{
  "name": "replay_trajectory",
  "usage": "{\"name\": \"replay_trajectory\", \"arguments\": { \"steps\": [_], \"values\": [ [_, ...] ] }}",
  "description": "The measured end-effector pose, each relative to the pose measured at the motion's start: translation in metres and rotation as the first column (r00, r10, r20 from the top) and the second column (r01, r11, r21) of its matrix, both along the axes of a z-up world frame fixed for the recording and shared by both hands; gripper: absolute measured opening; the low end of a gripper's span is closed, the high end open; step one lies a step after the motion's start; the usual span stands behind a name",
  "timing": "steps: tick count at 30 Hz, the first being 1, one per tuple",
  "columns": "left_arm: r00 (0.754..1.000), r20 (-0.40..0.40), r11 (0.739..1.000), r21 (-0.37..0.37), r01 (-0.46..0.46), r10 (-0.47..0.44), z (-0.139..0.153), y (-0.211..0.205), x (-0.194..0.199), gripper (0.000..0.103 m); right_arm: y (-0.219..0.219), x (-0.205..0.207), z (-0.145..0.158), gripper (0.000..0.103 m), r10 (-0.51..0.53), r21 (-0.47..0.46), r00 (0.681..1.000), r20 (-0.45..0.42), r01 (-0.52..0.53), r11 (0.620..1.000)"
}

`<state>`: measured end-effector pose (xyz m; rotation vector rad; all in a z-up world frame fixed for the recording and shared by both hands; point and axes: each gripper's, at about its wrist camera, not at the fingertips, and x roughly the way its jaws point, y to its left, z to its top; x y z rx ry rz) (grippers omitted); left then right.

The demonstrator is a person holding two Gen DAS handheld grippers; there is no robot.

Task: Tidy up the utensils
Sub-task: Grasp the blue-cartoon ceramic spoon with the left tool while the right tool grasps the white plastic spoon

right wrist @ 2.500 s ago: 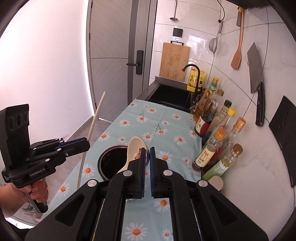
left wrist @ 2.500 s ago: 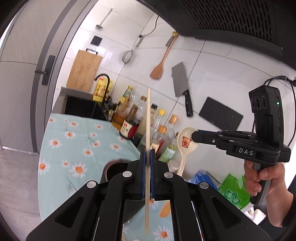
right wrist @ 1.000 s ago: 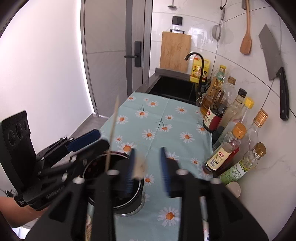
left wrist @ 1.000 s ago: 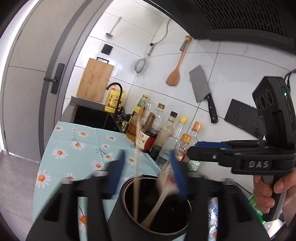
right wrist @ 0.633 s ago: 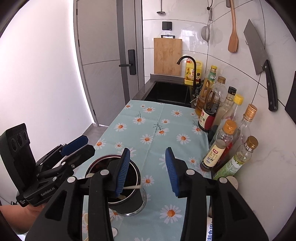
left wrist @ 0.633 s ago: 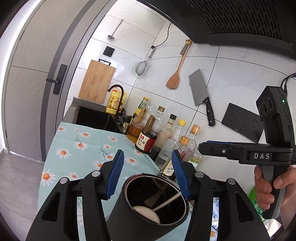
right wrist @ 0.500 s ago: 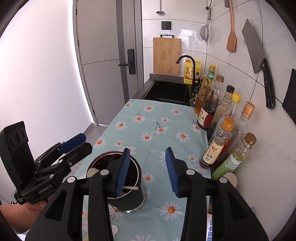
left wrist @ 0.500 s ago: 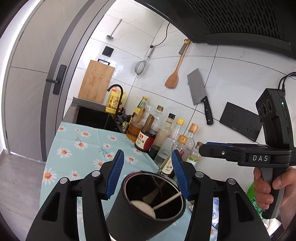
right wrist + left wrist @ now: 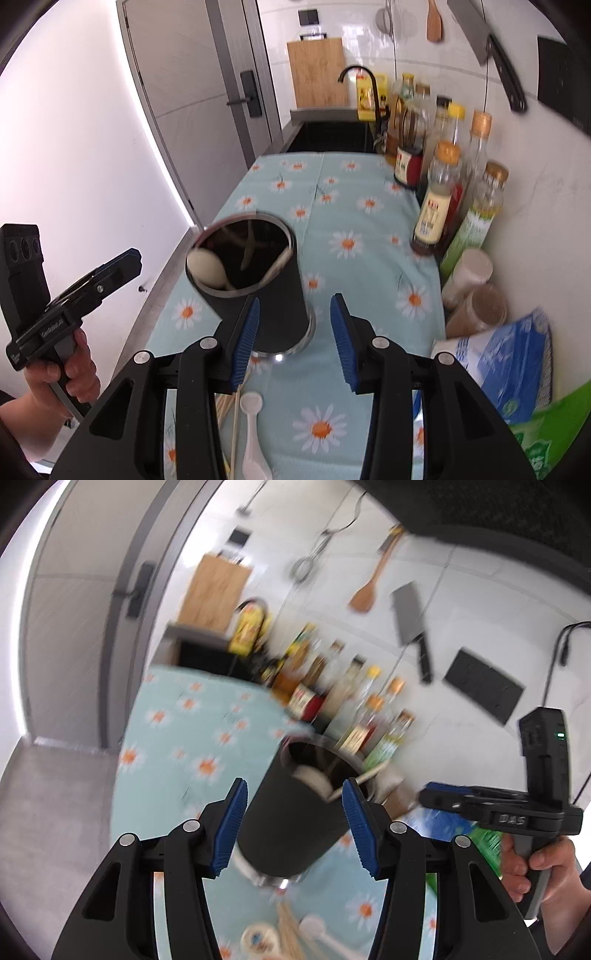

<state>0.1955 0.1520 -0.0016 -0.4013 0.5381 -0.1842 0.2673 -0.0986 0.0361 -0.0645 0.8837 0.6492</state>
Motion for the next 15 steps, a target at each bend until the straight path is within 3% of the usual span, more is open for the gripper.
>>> {"name": "replay_trajectory", "arguments": {
  "steps": [5,11,15],
  "values": [
    [0.994,-0.106,1.0,0.02,0.012,-0.01,-0.025,-0.005,-0.019,0.052,-0.009,-0.013,-0.021,0.041,0.047,0.002,0.997,-0.057,-0.047,0.999],
    [0.974,-0.225,1.0,-0.012,-0.013,0.01,-0.054,-0.009,-0.032,0.052,-0.015,-0.013,-0.048,0.041,0.118,0.032,0.982,-0.147,-0.115,0.993],
    [0.955,-0.294,0.999,0.003,-0.041,0.04,-0.073,-0.011,-0.033,0.052,-0.011,-0.011,-0.074,0.041,0.205,0.051,0.949,-0.241,-0.198,0.979]
  ]
}}
